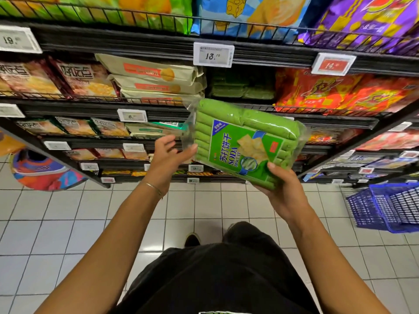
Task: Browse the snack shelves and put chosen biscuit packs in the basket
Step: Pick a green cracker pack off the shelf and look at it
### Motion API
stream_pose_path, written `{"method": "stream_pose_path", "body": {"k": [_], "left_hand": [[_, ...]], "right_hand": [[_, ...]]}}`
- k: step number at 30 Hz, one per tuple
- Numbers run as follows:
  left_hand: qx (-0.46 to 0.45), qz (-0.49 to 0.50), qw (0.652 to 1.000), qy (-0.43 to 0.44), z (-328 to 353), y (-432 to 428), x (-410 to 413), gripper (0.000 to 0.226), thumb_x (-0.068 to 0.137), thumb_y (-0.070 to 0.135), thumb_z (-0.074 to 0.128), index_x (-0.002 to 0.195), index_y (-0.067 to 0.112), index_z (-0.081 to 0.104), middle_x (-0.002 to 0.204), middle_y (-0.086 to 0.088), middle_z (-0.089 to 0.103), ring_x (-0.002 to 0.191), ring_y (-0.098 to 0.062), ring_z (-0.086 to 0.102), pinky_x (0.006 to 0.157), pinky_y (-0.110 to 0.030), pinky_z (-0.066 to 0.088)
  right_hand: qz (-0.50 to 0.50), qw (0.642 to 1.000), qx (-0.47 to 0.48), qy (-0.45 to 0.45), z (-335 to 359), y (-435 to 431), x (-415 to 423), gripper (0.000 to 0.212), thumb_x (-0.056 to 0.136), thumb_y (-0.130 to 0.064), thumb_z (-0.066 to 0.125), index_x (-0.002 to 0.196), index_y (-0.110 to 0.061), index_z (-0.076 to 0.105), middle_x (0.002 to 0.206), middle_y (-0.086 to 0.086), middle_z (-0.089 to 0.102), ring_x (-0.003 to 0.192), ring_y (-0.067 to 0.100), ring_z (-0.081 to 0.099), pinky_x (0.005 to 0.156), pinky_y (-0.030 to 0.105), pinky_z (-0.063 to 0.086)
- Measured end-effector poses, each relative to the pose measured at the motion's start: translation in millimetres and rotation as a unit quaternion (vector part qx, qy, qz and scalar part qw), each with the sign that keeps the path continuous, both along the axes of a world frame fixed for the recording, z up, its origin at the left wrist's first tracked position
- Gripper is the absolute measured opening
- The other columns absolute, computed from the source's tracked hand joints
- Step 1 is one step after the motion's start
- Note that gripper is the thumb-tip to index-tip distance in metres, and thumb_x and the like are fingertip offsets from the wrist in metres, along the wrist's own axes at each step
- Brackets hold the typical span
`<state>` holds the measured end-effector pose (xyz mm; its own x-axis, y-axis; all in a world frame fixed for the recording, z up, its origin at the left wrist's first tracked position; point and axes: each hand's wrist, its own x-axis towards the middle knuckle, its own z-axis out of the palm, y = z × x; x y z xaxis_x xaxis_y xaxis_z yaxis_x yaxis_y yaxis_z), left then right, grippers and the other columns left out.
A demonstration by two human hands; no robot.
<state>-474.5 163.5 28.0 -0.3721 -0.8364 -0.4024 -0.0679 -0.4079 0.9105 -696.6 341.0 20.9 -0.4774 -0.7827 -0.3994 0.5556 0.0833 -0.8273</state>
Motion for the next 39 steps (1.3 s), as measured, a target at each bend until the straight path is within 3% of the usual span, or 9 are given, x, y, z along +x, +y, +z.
{"method": "stream_pose_path", "body": {"k": [3, 7, 11, 14, 19, 23, 31, 34, 39], "left_hand": [[-0.034, -0.037, 0.999, 0.019, -6.1, -12.6, -20.5, 0.093, 0.069, 0.032, 0.085, 0.149, 0.024, 0.038, 0.151, -0.002, 0.049, 0.134, -0.019, 0.054, 0.104, -0.037, 0.052], [-0.083, -0.148, 0.985, 0.033, -10.3, -26.1, -49.4, 0.039, 0.098, 0.008, 0.064, 0.133, 0.023, 0.059, 0.126, 0.002, 0.073, 0.116, -0.014, 0.068, 0.090, -0.027, 0.057], [-0.090, -0.099, 0.991, -0.015, -11.3, -29.1, -79.2, 0.035, 0.105, 0.002, 0.050, 0.117, 0.033, 0.060, 0.107, 0.019, 0.076, 0.101, 0.005, 0.069, 0.084, -0.016, 0.055], [-0.083, -0.042, 0.995, -0.033, -10.8, -34.5, -98.3, 0.030, 0.104, 0.006, 0.053, 0.115, 0.034, 0.058, 0.121, -0.001, 0.069, 0.112, -0.013, 0.068, 0.098, -0.040, 0.057], [-0.151, 0.015, 0.986, -0.067, 4.4, -57.2, -125.6, 0.026, 0.096, 0.022, 0.060, 0.118, 0.031, 0.049, 0.111, -0.020, 0.068, 0.094, -0.029, 0.068, 0.082, -0.053, 0.060], [-0.209, 0.054, 0.972, -0.094, 14.0, -75.4, -151.6, 0.022, 0.102, 0.011, 0.056, 0.107, 0.029, 0.045, 0.082, 0.001, 0.054, 0.058, 0.000, 0.049, 0.053, -0.023, 0.046], [-0.224, 0.176, 0.945, -0.158, 17.3, -89.6, -184.8, 0.028, 0.095, 0.016, 0.069, 0.075, 0.019, 0.050, 0.071, 0.000, 0.052, 0.061, -0.014, 0.045, 0.064, -0.030, 0.038], [-0.213, 0.203, 0.932, -0.213, 18.8, -90.9, -193.8, 0.022, 0.092, 0.021, 0.073, 0.083, 0.010, 0.056, 0.084, -0.014, 0.060, 0.073, -0.026, 0.053, 0.071, -0.037, 0.045], [-0.206, 0.227, 0.931, -0.200, 20.0, -87.4, -199.0, 0.026, 0.093, 0.018, 0.073, 0.077, 0.022, 0.052, 0.078, 0.000, 0.057, 0.077, -0.023, 0.055, 0.076, -0.035, 0.046]], "right_hand": [[-0.015, 0.999, 0.023, -0.044, -3.3, 5.8, -18.0, 0.030, 0.083, -0.023, 0.067, 0.109, -0.025, 0.081, 0.121, 0.008, 0.076, 0.104, 0.030, 0.076, 0.077, 0.044, 0.064], [0.016, 0.998, 0.062, -0.022, 0.6, -3.8, -50.2, 0.028, 0.080, -0.028, 0.068, 0.104, -0.025, 0.082, 0.115, 0.008, 0.078, 0.099, 0.029, 0.077, 0.074, 0.041, 0.064], [0.038, 0.994, 0.094, 0.043, 9.2, -34.2, -83.3, 0.041, 0.083, -0.035, 0.070, 0.122, -0.023, 0.069, 0.119, 0.005, 0.077, 0.104, 0.026, 0.076, 0.075, 0.039, 0.062], [-0.001, 0.994, 0.071, 0.079, 14.2, -62.9, -103.4, 0.024, 0.087, -0.035, 0.068, 0.107, -0.021, 0.062, 0.107, 0.002, 0.076, 0.099, 0.023, 0.073, 0.074, 0.035, 0.060], [0.000, 0.961, 0.140, 0.237, 21.4, -100.3, -135.8, 0.009, 0.095, -0.039, 0.061, 0.094, -0.032, 0.066, 0.111, 0.002, 0.066, 0.101, 0.019, 0.061, 0.087, 0.037, 0.047], [0.004, 0.942, 0.106, 0.319, 19.0, -120.6, -150.7, 0.015, 0.104, -0.027, 0.056, 0.090, -0.027, 0.061, 0.103, 0.012, 0.054, 0.088, 0.018, 0.052, 0.078, 0.027, 0.044], [-0.141, 0.937, 0.103, 0.301, 25.5, -158.1, -153.4, 0.006, 0.098, -0.015, 0.066, 0.102, -0.012, 0.063, 0.089, -0.002, 0.064, 0.082, 0.013, 0.058, 0.082, 0.035, 0.048], [-0.121, 0.941, 0.118, 0.294, 29.2, -170.4, -155.5, 0.012, 0.097, -0.019, 0.068, 0.104, -0.011, 0.062, 0.099, 0.006, 0.069, 0.085, 0.017, 0.062, 0.081, 0.036, 0.048], [-0.074, 0.956, 0.133, 0.250, 21.6, -175.7, -156.2, 0.017, 0.098, -0.025, 0.068, 0.102, -0.014, 0.057, 0.100, 0.002, 0.063, 0.089, 0.019, 0.059, 0.077, 0.035, 0.044]]}}
